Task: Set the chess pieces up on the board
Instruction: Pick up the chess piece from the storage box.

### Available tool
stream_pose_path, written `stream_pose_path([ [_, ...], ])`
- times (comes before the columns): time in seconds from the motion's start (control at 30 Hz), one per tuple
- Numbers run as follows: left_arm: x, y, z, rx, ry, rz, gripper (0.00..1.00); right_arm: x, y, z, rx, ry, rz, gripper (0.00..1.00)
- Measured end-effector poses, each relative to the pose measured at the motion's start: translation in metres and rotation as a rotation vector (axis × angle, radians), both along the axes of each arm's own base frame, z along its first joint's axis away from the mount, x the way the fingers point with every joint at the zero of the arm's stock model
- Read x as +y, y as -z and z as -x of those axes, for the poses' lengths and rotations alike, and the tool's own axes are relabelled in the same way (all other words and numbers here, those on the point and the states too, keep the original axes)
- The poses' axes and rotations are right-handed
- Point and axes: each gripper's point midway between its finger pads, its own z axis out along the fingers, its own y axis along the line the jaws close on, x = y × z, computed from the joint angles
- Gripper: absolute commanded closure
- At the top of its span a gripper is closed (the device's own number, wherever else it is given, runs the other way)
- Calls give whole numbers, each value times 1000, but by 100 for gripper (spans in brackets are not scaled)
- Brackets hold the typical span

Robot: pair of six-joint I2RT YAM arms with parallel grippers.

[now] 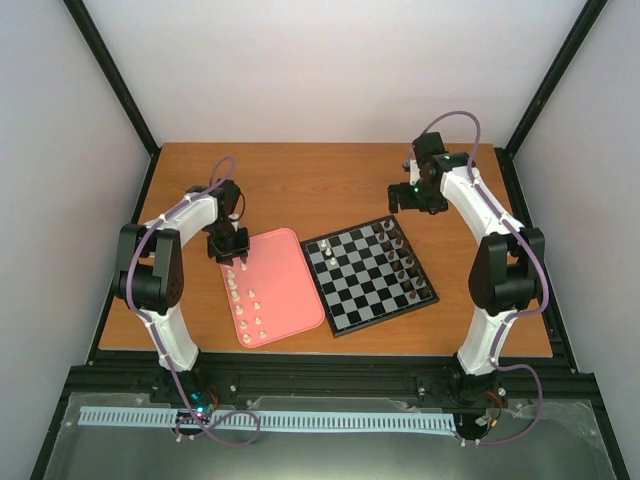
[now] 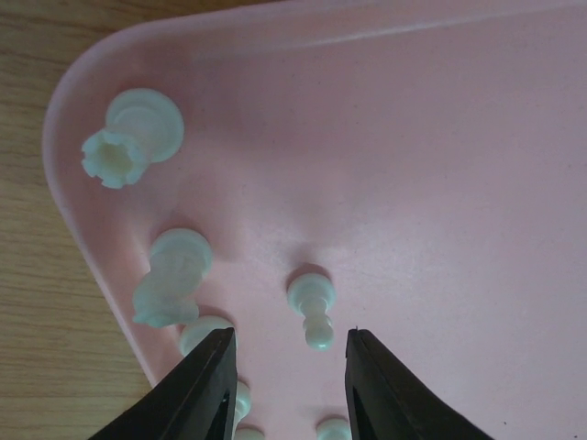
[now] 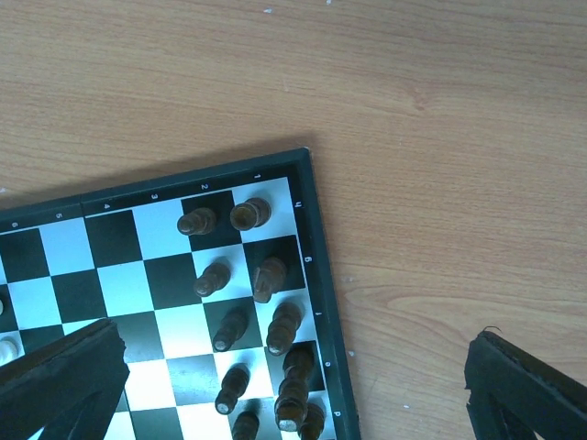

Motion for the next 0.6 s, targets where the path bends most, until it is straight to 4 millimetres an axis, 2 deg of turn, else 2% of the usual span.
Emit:
stream_pose_path([
  [0.2, -2, 2, -1, -1, 0, 14, 69, 0, 4, 0, 9, 0, 1, 0],
  [0.4, -7, 12, 3, 28, 7, 25, 70, 1, 5, 0, 11, -1, -1, 0],
  [0.6, -11, 19, 4, 43, 15, 29, 83, 1, 7, -2, 15, -1, -1, 0],
])
